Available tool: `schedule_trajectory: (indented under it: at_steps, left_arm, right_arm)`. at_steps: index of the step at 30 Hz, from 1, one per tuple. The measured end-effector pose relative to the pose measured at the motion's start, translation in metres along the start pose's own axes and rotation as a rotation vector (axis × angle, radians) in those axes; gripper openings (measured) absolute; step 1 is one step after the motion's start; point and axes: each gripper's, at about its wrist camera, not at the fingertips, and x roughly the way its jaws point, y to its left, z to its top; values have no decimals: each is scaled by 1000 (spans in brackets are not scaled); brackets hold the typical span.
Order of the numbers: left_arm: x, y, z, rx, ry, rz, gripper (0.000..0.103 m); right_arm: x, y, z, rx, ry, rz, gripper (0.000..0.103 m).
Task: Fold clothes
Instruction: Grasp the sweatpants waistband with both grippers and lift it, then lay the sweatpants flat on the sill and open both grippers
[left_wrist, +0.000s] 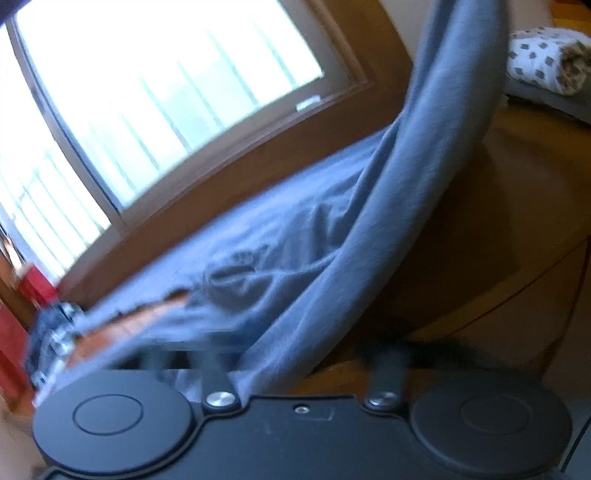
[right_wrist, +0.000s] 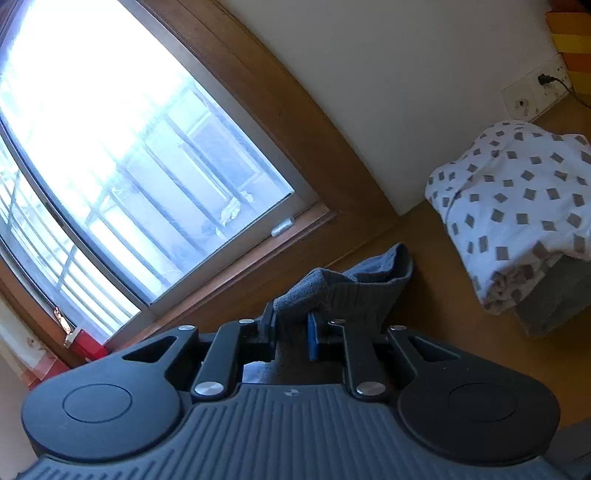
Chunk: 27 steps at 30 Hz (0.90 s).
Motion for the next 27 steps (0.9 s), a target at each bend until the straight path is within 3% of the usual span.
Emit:
schedule_trajectory:
  at_steps: [2,5,8,14,19,25,27]
  left_arm:
    - [-11,17,4,-47,17,-39,2]
    - [-47,38,16,-38,-22,-14,2]
    - [-76,51,29,4,-12,-12,3]
    - [-82,63,62,146,-1,-12,6]
    - [-40,95,113,142,-35,-61,11]
    - [63,106,170,178,-79,-109,14]
    - [111,100,184,184,-55,-138,14]
  right_arm:
    - [2,-5,-4,-1,1,-24,16]
    - [-3,-17,-11,-6,15,-65,17]
    - [-11,-28,-28,1,49,-90,17]
    - [-38,-35,-45,39,36,-108,17]
    - [-31,-19,-29,43,-20,-114,17]
    - [42,-11,6,41,-67,-199,17]
    - [80,-13,17,33,-63,-260,20]
